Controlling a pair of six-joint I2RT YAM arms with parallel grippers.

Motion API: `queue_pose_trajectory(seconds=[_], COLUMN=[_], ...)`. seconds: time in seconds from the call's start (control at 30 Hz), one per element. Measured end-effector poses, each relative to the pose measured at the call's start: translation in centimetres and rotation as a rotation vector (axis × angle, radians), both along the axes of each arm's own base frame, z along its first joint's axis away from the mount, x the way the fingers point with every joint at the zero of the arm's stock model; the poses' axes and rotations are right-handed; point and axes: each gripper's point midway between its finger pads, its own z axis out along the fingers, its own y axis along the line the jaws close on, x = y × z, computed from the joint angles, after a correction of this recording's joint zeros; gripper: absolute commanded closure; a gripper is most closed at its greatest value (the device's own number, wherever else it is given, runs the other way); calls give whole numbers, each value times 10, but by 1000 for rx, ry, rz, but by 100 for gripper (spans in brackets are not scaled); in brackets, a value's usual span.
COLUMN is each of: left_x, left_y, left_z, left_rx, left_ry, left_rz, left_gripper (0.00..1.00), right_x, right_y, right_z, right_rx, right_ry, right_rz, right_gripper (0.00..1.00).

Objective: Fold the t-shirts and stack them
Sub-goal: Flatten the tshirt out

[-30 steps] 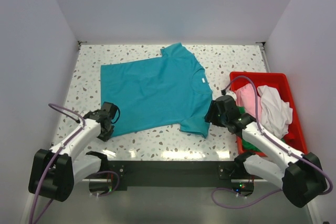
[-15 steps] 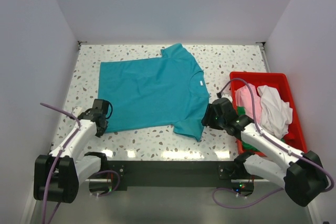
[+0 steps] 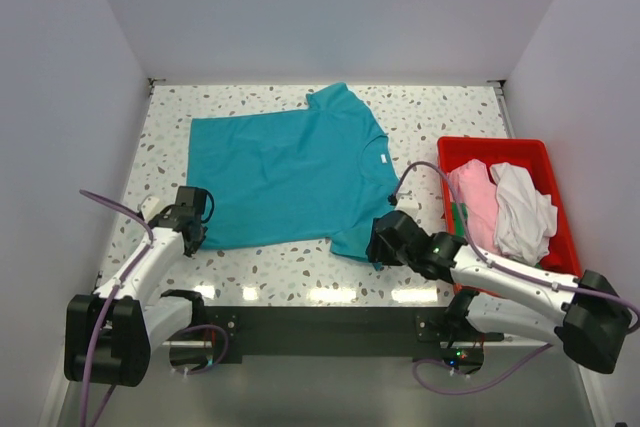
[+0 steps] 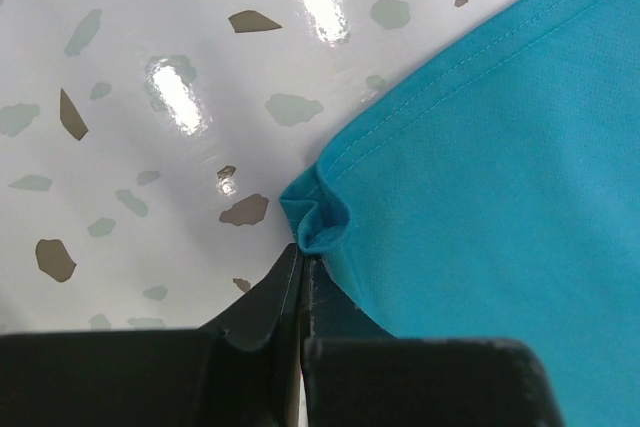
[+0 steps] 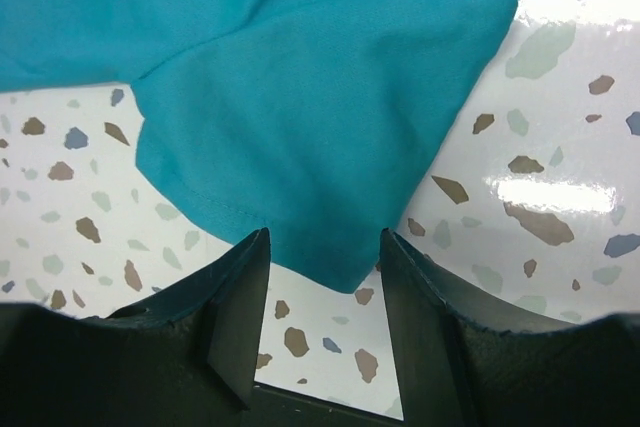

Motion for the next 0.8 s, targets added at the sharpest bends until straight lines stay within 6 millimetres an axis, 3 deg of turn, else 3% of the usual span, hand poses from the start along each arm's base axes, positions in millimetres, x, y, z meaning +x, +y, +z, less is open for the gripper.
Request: queue_pose_trajectory(seconds=[0.27,0.6,0.7,0.73,0.8], left_x=[4,6,7,7,7], left_y=[-1,0,0,0,0], left_z=[1,1,2,2,2], left_rx=[-2,1,2,2,3], left_ry=[-10,-12,-12,-13,-11], left_rz=[-22,-29,-35,-37,-40], left_gripper=[100,100,100,100,100], right_x=[-15,-15,-12,-11,-12], right_y=[-4,-7,-5,-4,-6], right_z=[-21,-42,-43,-43,-43], right_rx=[-52,-116,-110,-109,-113], right_ry=[30,56,45,43,44], right_rz=[-14,-38,-46,-49,-52], right_gripper=[48,53,66,76,86])
